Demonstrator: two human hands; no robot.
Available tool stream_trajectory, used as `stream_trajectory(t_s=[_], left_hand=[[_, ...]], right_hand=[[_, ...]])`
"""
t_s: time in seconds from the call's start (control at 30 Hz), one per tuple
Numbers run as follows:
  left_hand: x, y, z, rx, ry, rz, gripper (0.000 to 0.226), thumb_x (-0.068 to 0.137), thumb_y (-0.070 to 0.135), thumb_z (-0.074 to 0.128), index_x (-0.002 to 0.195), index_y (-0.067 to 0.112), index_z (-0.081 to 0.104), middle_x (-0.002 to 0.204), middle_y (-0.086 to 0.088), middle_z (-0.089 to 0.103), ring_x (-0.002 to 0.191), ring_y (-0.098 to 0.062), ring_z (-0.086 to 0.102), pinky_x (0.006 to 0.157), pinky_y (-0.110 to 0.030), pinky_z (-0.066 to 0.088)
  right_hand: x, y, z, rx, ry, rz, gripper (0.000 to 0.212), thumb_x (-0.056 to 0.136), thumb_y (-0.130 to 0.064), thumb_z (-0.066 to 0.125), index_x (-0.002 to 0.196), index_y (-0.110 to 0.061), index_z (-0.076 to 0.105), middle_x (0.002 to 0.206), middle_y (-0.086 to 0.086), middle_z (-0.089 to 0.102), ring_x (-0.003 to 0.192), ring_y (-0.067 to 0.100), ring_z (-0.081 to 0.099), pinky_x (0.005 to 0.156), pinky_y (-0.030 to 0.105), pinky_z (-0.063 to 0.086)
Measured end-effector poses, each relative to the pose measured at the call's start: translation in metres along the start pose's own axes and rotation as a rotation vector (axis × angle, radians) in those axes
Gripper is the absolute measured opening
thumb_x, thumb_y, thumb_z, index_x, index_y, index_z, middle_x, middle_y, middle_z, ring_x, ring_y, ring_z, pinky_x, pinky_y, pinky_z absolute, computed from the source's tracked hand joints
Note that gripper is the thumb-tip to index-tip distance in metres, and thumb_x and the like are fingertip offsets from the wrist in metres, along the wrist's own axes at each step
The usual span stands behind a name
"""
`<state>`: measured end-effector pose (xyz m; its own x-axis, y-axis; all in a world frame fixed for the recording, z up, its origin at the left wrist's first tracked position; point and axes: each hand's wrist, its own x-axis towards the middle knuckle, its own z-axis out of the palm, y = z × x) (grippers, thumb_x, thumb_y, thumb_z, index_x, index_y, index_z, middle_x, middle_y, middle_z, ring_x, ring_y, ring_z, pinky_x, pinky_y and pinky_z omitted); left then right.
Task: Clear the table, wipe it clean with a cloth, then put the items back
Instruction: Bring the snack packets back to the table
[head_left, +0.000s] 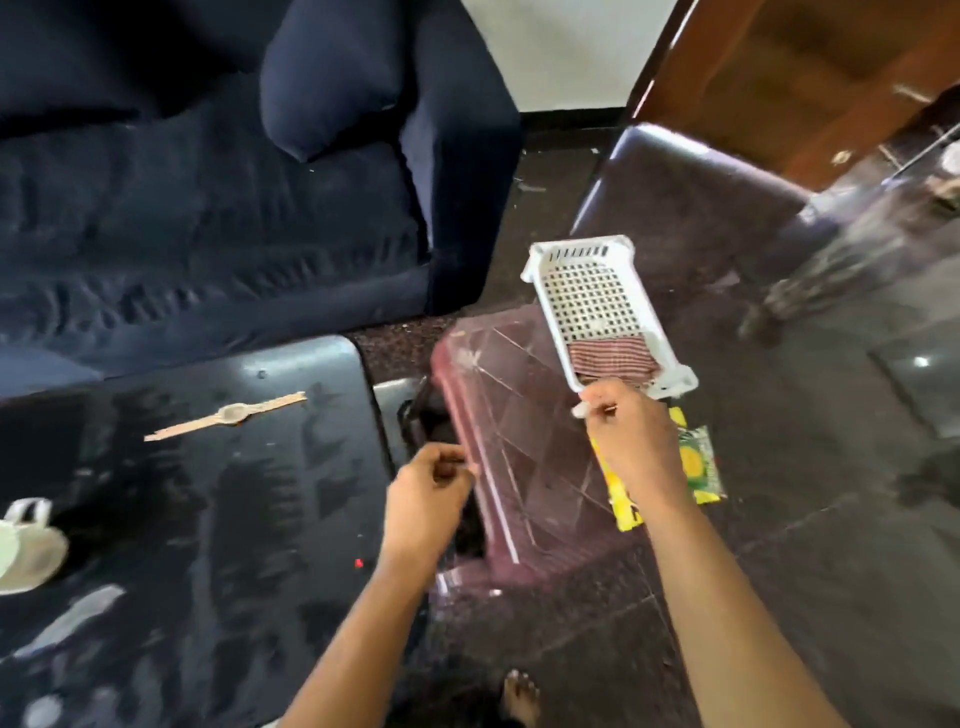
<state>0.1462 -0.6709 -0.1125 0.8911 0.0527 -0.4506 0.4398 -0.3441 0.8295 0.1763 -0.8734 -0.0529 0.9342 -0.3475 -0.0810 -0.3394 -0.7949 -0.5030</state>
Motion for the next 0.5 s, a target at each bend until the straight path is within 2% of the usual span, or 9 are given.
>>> stream_trajectory(t_s=[0.03,0.1,0.17,0.23,0.37,0.43,0.5], left_hand=[[-0.007,0.006,0.037,-0.016,-0.071,-0.022,0.018,0.080,0.016,0.073,0.097,0.019,0.066,0.075,0.015,0.065,0.077,-0.009,0.064,0.074,-0.019,0.048],[-0.011,0.013,0.092,-0.056,-0.201,-0.089,0.037,0.079,0.021,0.075,0.113,0.012,0.064,0.086,0.007,0.067,0.086,-0.014,0.064,0.083,-0.026,0.050],[-0.013,0.025,0.140,-0.027,-0.238,-0.118,0.050,0.082,0.028,0.072,0.126,0.012,0.056,0.104,0.000,0.066,0.102,-0.018,0.062,0.090,-0.030,0.048],[-0.013,0.037,0.175,-0.027,-0.224,-0.129,0.058,0.085,0.028,0.069,0.136,0.012,0.046,0.120,-0.004,0.062,0.114,-0.021,0.057,0.093,-0.031,0.045],[-0.014,0.055,0.220,-0.016,-0.131,-0.219,0.054,0.088,0.023,0.063,0.135,0.012,0.040,0.122,-0.005,0.060,0.114,-0.026,0.056,0.089,-0.032,0.044],[-0.009,0.058,0.232,-0.048,-0.076,-0.287,0.056,0.086,0.027,0.065,0.133,0.011,0.039,0.121,-0.008,0.059,0.112,-0.028,0.056,0.090,-0.036,0.046],[-0.002,0.059,0.241,-0.116,-0.038,-0.355,0.059,0.081,0.035,0.071,0.126,0.009,0.043,0.117,-0.007,0.058,0.107,-0.026,0.056,0.087,-0.035,0.046]], right_hand=[[0.007,0.027,-0.019,-0.046,-0.019,-0.028,0.025,0.077,-0.001,0.060,0.094,-0.016,0.069,0.097,0.003,0.071,0.096,0.027,0.063,0.083,0.035,0.046],[0.022,0.064,-0.044,-0.145,-0.182,-0.075,0.034,0.078,-0.002,0.060,0.107,-0.018,0.067,0.113,0.003,0.066,0.110,0.025,0.058,0.091,0.035,0.045],[0.040,0.095,-0.066,-0.270,-0.398,-0.092,0.047,0.081,-0.008,0.061,0.126,-0.022,0.056,0.131,0.001,0.054,0.122,0.021,0.048,0.097,0.033,0.041],[0.058,0.119,-0.079,-0.338,-0.518,-0.079,0.059,0.081,-0.009,0.061,0.137,-0.024,0.045,0.142,0.002,0.045,0.127,0.021,0.043,0.098,0.032,0.039],[0.066,0.157,-0.086,-0.400,-0.736,-0.072,0.087,0.075,-0.018,0.076,0.146,-0.028,0.027,0.153,0.000,0.027,0.137,0.022,0.028,0.105,0.032,0.030],[0.068,0.168,-0.080,-0.390,-0.776,-0.083,0.098,0.071,-0.025,0.081,0.148,-0.030,0.022,0.156,-0.001,0.020,0.140,0.022,0.021,0.110,0.036,0.026],[0.073,0.179,-0.074,-0.381,-0.778,-0.087,0.100,0.069,-0.030,0.083,0.148,-0.029,0.022,0.156,-0.002,0.018,0.140,0.023,0.020,0.110,0.037,0.026]])
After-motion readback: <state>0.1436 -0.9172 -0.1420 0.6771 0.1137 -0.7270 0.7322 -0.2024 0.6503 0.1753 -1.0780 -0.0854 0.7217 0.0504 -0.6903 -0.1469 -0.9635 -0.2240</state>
